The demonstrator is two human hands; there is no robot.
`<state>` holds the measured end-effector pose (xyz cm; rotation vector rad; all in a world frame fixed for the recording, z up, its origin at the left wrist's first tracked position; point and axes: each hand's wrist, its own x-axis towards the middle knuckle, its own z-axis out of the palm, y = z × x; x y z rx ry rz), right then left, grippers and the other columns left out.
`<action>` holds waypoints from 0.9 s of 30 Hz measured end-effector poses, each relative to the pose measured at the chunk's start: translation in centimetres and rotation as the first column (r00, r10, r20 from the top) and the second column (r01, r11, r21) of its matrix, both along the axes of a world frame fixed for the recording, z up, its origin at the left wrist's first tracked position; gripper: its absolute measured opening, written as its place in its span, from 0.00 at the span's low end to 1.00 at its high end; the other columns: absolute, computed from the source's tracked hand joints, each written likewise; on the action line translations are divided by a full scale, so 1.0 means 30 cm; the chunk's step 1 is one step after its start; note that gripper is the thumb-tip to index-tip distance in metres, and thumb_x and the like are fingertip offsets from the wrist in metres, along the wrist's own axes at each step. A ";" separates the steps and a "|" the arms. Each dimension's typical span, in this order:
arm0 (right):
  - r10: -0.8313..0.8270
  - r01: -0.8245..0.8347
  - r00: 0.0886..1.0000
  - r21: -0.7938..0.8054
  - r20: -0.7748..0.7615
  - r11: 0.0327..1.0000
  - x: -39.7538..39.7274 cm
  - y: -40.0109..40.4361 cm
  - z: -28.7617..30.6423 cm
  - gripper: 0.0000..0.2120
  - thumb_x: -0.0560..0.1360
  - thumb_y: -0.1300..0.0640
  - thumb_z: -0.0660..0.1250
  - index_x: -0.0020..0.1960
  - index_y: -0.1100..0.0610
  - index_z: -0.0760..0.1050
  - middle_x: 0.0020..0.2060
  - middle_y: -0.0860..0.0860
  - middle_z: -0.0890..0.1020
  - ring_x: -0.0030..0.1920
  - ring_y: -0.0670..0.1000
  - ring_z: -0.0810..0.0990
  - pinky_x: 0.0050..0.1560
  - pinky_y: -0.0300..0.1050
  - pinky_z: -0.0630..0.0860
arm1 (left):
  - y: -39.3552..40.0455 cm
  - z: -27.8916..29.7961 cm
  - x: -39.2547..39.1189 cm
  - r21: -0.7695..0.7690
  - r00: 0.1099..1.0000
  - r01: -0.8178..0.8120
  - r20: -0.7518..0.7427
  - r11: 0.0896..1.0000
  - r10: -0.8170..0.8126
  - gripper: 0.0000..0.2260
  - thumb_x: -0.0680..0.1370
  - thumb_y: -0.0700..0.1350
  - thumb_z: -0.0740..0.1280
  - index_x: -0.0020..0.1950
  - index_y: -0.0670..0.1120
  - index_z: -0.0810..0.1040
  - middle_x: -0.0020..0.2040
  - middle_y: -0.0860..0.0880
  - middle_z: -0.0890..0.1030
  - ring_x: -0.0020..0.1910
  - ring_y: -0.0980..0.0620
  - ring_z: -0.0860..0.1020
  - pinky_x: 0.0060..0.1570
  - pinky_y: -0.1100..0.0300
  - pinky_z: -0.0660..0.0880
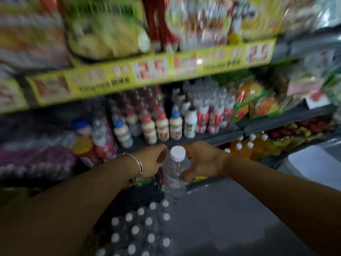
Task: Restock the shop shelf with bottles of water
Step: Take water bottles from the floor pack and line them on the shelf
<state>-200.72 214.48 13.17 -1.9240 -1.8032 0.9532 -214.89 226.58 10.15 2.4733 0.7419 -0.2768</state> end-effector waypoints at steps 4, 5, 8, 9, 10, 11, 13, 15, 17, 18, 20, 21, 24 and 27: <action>0.000 0.005 0.999 0.092 -0.051 0.996 0.022 -0.007 0.464 0.18 0.67 0.64 0.75 0.54 0.55 0.76 0.46 0.46 0.79 0.44 0.40 0.77 0.40 0.24 0.69 | 0.009 0.467 -0.004 -0.047 0.998 0.056 0.042 0.997 -0.054 0.17 0.72 0.35 0.66 0.60 0.40 0.72 0.56 0.41 0.79 0.55 0.45 0.77 0.55 0.50 0.74; 0.005 0.002 0.998 0.118 -0.065 0.993 0.025 -0.006 0.575 0.16 0.67 0.65 0.75 0.49 0.52 0.75 0.43 0.44 0.78 0.39 0.37 0.77 0.37 0.23 0.70 | 0.001 0.588 -0.007 -0.082 0.996 0.066 0.059 0.994 -0.062 0.19 0.69 0.34 0.67 0.60 0.40 0.72 0.55 0.41 0.79 0.53 0.46 0.77 0.53 0.52 0.75; 0.021 -0.001 0.996 0.230 -0.086 0.973 0.018 -0.007 0.877 0.15 0.67 0.66 0.75 0.44 0.50 0.75 0.40 0.41 0.80 0.39 0.38 0.78 0.39 0.27 0.74 | -0.006 0.906 -0.031 -0.166 0.988 0.077 0.145 0.983 -0.053 0.26 0.64 0.35 0.69 0.62 0.39 0.72 0.57 0.38 0.79 0.54 0.43 0.78 0.53 0.47 0.75; 0.022 0.007 0.994 0.262 -0.106 0.965 0.014 -0.009 0.970 0.14 0.67 0.67 0.75 0.42 0.51 0.76 0.38 0.41 0.80 0.39 0.38 0.78 0.40 0.29 0.75 | -0.006 1.002 -0.045 -0.190 0.984 0.064 0.173 0.980 -0.031 0.29 0.63 0.34 0.69 0.64 0.40 0.71 0.59 0.38 0.78 0.57 0.43 0.77 0.55 0.47 0.74; 0.029 0.012 0.991 0.293 -0.133 0.956 0.011 -0.008 1.061 0.13 0.65 0.68 0.75 0.40 0.52 0.77 0.36 0.40 0.81 0.38 0.38 0.78 0.39 0.29 0.75 | -0.005 1.092 -0.059 -0.208 0.978 0.051 0.211 0.977 -0.006 0.31 0.62 0.34 0.70 0.65 0.40 0.69 0.61 0.38 0.77 0.58 0.44 0.77 0.57 0.47 0.74; 0.035 0.019 0.987 0.328 -0.158 0.944 0.000 -0.009 1.151 0.13 0.63 0.67 0.75 0.39 0.52 0.77 0.34 0.39 0.81 0.37 0.37 0.78 0.39 0.29 0.74 | -0.006 1.178 -0.074 -0.231 0.967 0.045 0.255 0.972 0.015 0.32 0.61 0.35 0.70 0.65 0.39 0.69 0.61 0.37 0.76 0.57 0.46 0.76 0.58 0.47 0.73; 0.047 0.029 0.982 0.391 -0.184 0.920 -0.016 -0.003 1.312 0.12 0.59 0.63 0.72 0.41 0.52 0.79 0.34 0.41 0.81 0.38 0.37 0.78 0.40 0.30 0.74 | -0.002 1.334 -0.101 -0.303 0.942 0.058 0.332 0.951 0.048 0.35 0.61 0.30 0.70 0.67 0.36 0.66 0.61 0.36 0.76 0.55 0.48 0.76 0.58 0.48 0.73; 0.070 0.031 0.976 0.453 -0.205 0.891 -0.029 0.009 1.455 0.14 0.58 0.62 0.70 0.43 0.55 0.81 0.36 0.46 0.83 0.38 0.40 0.79 0.42 0.32 0.74 | 0.002 1.479 -0.131 -0.326 0.923 0.083 0.382 0.942 0.051 0.34 0.64 0.25 0.70 0.68 0.35 0.64 0.58 0.38 0.77 0.52 0.51 0.78 0.58 0.51 0.74; 0.073 0.039 0.978 0.513 -0.195 0.858 -0.039 0.030 1.593 0.17 0.59 0.60 0.70 0.47 0.60 0.82 0.42 0.54 0.85 0.42 0.46 0.81 0.47 0.40 0.75 | 0.019 1.610 -0.158 -0.307 0.892 0.093 0.449 0.947 0.058 0.34 0.64 0.29 0.73 0.68 0.36 0.65 0.60 0.36 0.76 0.55 0.47 0.78 0.59 0.49 0.73; 0.074 0.039 0.979 0.537 -0.188 0.843 -0.042 0.043 1.657 0.19 0.59 0.59 0.70 0.49 0.63 0.81 0.45 0.58 0.85 0.44 0.49 0.81 0.49 0.44 0.75 | 0.025 1.673 -0.172 -0.291 0.876 0.099 0.478 0.952 0.055 0.35 0.62 0.32 0.74 0.67 0.37 0.66 0.61 0.37 0.76 0.57 0.46 0.77 0.60 0.50 0.73; 0.078 0.040 0.982 0.586 -0.174 0.810 -0.056 0.074 1.781 0.24 0.57 0.55 0.72 0.51 0.65 0.80 0.46 0.58 0.84 0.45 0.52 0.82 0.49 0.45 0.76 | 0.049 1.792 -0.198 -0.267 0.844 0.098 0.533 0.959 0.062 0.31 0.64 0.33 0.73 0.65 0.39 0.69 0.59 0.40 0.78 0.56 0.48 0.78 0.58 0.55 0.75; 0.078 0.046 0.982 0.611 -0.175 0.790 -0.063 0.095 1.839 0.28 0.55 0.52 0.72 0.51 0.66 0.80 0.45 0.59 0.84 0.45 0.52 0.82 0.48 0.45 0.77 | 0.059 1.846 -0.208 -0.267 0.824 0.100 0.562 0.958 0.071 0.27 0.66 0.31 0.72 0.63 0.41 0.71 0.57 0.42 0.79 0.54 0.50 0.79 0.56 0.57 0.76; 0.067 0.086 0.978 0.668 -0.199 0.739 -0.089 0.163 1.992 0.21 0.55 0.52 0.71 0.42 0.64 0.82 0.37 0.57 0.83 0.40 0.50 0.81 0.43 0.43 0.77 | 0.094 1.986 -0.245 -0.261 0.752 0.108 0.653 0.959 0.093 0.21 0.70 0.28 0.69 0.60 0.42 0.73 0.55 0.44 0.80 0.51 0.51 0.80 0.53 0.61 0.78; 0.095 0.118 0.963 0.708 -0.254 0.697 -0.127 0.239 2.110 0.06 0.61 0.56 0.67 0.31 0.56 0.82 0.29 0.48 0.82 0.32 0.45 0.80 0.34 0.38 0.76 | 0.149 2.080 -0.277 -0.209 0.688 0.082 0.719 0.974 0.096 0.22 0.70 0.32 0.71 0.62 0.41 0.72 0.57 0.43 0.80 0.56 0.48 0.79 0.58 0.57 0.76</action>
